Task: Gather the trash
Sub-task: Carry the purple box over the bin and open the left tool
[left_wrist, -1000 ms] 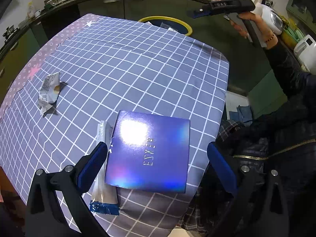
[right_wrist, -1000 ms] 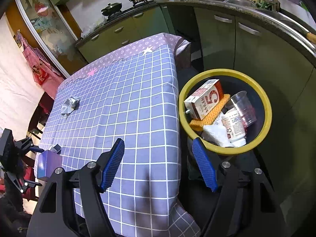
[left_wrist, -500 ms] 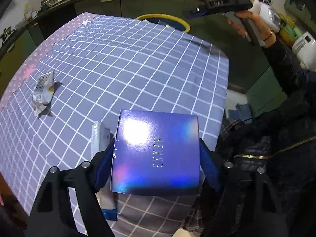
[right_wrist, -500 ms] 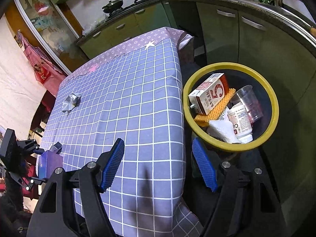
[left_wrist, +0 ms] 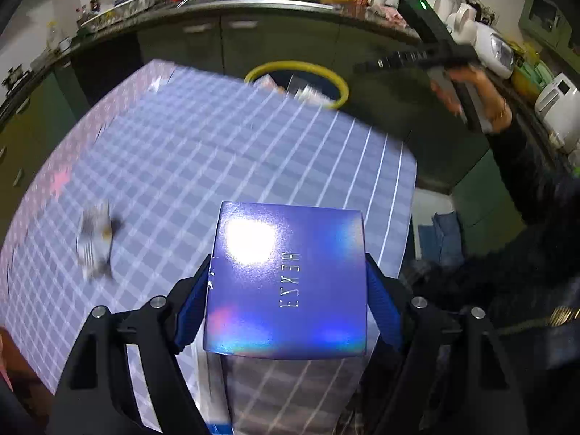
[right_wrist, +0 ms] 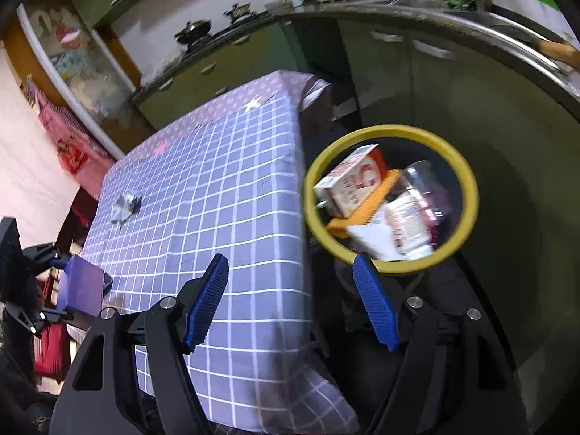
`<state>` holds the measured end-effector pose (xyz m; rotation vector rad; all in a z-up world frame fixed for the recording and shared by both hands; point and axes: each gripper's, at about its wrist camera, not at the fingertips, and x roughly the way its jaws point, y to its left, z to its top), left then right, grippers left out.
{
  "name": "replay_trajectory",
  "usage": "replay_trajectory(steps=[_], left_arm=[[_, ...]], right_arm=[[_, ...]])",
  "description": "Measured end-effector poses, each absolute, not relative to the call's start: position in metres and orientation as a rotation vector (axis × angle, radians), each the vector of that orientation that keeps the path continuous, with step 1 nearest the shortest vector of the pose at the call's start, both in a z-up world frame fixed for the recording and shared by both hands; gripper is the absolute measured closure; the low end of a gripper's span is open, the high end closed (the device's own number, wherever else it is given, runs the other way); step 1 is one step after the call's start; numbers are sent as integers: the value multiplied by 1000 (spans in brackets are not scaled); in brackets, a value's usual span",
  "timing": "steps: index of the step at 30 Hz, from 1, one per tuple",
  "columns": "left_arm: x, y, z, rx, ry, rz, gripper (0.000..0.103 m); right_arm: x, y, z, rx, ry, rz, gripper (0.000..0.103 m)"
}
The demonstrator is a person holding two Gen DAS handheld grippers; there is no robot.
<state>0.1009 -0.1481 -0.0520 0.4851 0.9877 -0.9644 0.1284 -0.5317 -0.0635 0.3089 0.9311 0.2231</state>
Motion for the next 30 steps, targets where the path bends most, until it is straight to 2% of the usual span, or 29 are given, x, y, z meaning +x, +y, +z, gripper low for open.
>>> replay_trajectory(steps=[5,9,14,19,25,30], left_arm=[[140,-220,-24,512,941,-1068,29],[173,-289,-20,535,925,-1114,29],[211,-390,-43,562,939,-1152,29],[245,-458,-79,583,982,-1115,29],[275,-490,-128,619,1083,-1018,24],[275,-462,-102,513,1027,-1033,22]], right_arm=[[104,-572,-58,358,896,137,31],[81,-605,-64,402,885,77,31],[53,-639,-79,481,873,23,31],[27,-665,-94,552,876,-30,31],[15,-679,-106,593,884,-45,31],[22,-672,-102,579,882,-22,30]])
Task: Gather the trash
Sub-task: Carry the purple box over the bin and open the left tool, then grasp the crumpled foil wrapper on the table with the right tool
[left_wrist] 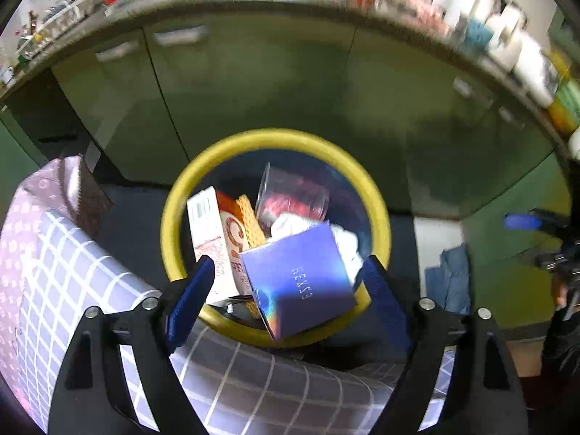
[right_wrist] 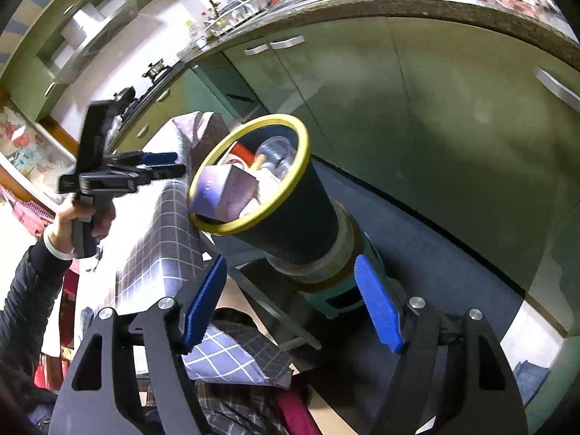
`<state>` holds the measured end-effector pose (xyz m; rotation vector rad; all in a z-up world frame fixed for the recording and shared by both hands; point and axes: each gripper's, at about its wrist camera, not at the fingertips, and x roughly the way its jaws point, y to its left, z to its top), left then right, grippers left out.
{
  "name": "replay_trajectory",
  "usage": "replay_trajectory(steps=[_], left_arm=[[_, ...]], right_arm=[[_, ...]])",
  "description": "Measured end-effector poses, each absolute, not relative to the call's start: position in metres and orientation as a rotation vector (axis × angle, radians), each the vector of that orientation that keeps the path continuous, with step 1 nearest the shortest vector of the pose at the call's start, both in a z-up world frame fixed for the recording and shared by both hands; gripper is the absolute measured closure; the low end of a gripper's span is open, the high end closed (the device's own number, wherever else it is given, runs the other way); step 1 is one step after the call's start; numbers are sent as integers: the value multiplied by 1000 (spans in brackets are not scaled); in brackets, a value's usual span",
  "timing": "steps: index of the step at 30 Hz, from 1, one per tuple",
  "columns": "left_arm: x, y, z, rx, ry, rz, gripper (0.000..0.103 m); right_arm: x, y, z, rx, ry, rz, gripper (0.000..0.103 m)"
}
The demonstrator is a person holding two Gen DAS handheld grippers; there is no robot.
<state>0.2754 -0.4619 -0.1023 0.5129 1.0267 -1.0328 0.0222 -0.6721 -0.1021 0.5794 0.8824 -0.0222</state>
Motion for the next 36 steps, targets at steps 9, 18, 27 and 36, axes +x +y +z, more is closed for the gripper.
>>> replay_trajectory(steps=[9,18,27,36], left_arm=[[245,-306,-25,260,850,-977,15],[239,-77,-19,-29,659,-540,12],[242,78,-44,-203,573,-27,11],[245,105,-61,-272,632,62,11]], right_arm=[[58,-614,-75,457,906,65,30],[142,-463,-32,155,918,353,24],[238,-271,-41,-116,951,669,24],[283,-161,-81,-256,984,765,19]])
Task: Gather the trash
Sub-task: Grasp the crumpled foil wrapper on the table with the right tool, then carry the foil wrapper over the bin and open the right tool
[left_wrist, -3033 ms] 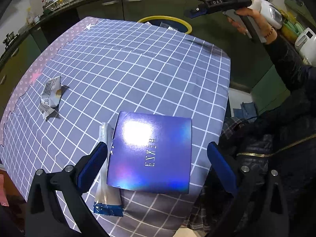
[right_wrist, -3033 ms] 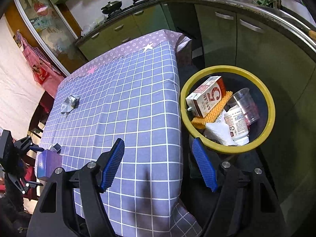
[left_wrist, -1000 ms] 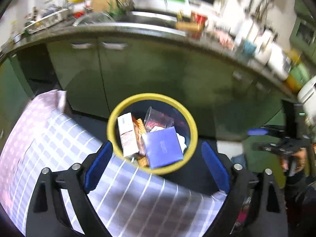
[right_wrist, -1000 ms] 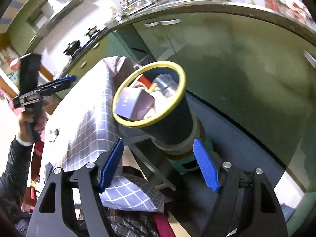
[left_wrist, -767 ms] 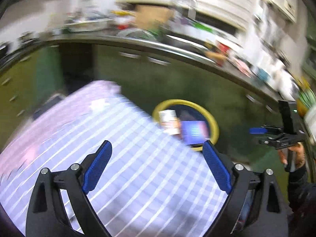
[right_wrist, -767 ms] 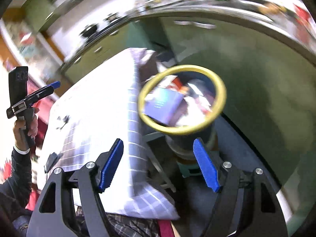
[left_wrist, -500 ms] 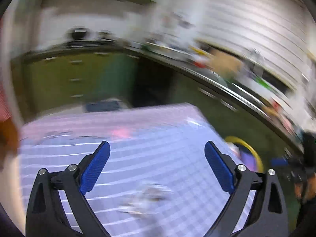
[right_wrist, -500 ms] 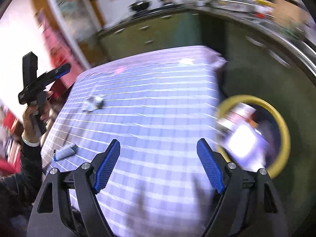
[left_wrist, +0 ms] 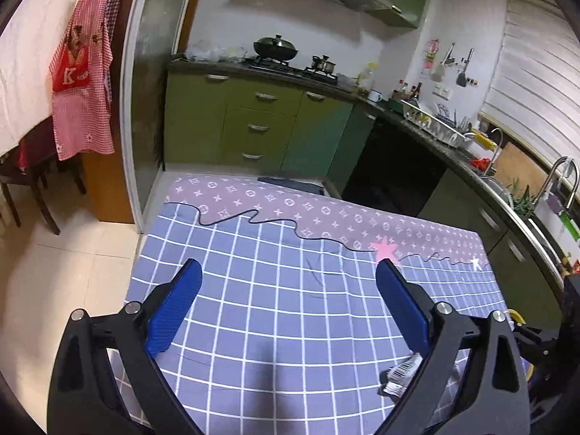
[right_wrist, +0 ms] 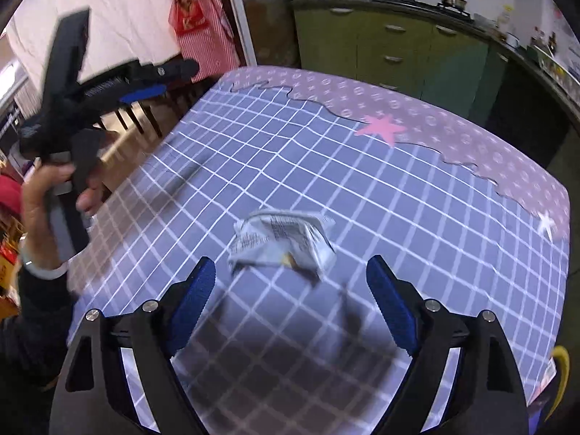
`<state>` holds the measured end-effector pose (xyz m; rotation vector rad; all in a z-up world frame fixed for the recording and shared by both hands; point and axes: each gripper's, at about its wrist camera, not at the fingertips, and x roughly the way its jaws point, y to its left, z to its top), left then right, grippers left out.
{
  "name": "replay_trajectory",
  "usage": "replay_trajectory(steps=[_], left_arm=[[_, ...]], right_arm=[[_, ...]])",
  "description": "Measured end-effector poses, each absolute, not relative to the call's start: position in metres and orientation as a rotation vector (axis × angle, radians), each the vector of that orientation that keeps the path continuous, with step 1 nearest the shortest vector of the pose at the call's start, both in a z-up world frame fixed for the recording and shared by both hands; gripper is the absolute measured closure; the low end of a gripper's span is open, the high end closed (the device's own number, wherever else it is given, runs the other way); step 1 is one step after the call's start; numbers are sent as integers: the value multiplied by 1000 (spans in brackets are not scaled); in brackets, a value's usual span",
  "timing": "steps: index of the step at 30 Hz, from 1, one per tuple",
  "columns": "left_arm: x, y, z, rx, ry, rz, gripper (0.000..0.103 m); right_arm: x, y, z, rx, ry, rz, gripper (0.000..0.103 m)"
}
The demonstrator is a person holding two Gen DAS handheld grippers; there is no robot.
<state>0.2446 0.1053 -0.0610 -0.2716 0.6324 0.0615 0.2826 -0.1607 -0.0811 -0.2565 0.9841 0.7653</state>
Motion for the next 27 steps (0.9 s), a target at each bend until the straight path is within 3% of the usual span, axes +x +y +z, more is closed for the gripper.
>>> replay_trajectory(steps=[11,13,17,19,27], left_arm=[[253,98,-66,-249,643,61,11],[253,97,-66,-254,643,57,11],[252,95,-66,-262,644,52,11],[252,95,-67,-264,645,49,11],[252,93,-68,-257,649,45,11]], right_arm=[[303,-122,-113,-317,1043,716,18],[303,-122,-115,-317,1041,710,28],[301,-123,-115,-320,1028,697,33],[298,-126,-112,-318,1021,701,41],[287,-159,-90,-236,1004,706,41]])
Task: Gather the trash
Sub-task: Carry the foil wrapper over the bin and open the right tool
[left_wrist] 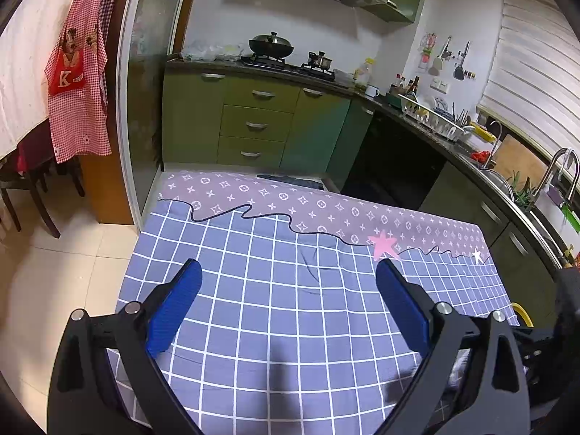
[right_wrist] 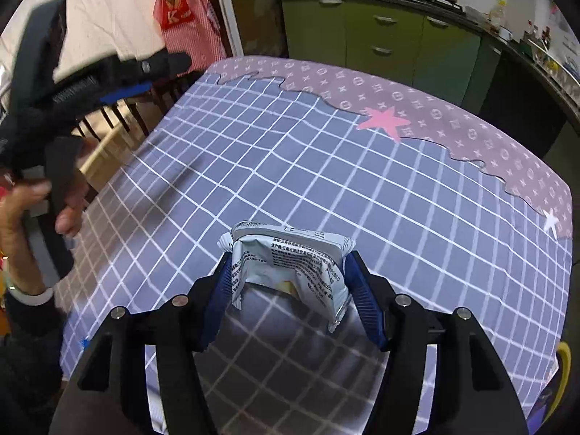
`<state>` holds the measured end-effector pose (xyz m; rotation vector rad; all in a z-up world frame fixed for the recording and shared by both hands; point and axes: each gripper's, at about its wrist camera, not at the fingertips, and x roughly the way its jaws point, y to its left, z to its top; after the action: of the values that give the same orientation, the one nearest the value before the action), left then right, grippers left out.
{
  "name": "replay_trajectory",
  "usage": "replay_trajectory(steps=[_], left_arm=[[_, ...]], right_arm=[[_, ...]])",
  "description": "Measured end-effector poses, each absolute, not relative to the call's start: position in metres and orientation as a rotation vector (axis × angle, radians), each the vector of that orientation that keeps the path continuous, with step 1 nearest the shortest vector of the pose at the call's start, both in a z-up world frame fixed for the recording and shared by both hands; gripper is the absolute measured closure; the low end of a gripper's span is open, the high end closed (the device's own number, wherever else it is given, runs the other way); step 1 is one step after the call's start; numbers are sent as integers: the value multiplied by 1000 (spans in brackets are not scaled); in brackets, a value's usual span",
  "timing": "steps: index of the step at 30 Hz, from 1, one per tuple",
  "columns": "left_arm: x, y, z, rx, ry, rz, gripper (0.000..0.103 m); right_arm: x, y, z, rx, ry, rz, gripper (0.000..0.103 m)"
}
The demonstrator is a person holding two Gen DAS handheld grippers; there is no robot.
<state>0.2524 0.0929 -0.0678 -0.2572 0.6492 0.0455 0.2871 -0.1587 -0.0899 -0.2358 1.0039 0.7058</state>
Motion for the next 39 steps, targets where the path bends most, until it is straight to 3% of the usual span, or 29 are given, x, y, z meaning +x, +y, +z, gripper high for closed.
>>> replay_trajectory(steps=[4,13,21,27,31,39], left_arm=[[254,90,-69,-251,657,45,11],[255,80,-71,-225,666,34,11],[258,72,-77,-189,685,30,11],[258,72,-79,-192,693,32,11],[259,72,-79,-188,694,29,11],[259,67,-79,-179,697,11,11]], right_arm=[[276,-204,-69,-181,976,663,41],[260,-406,-46,12,950,274,39],[285,-552,-87,198,1016,-50,38],[305,-588,-124,227,1074,-169,35],[309,-594,-137,247,1099,-197,26],[257,-587,-92,301,988,-154,20]])
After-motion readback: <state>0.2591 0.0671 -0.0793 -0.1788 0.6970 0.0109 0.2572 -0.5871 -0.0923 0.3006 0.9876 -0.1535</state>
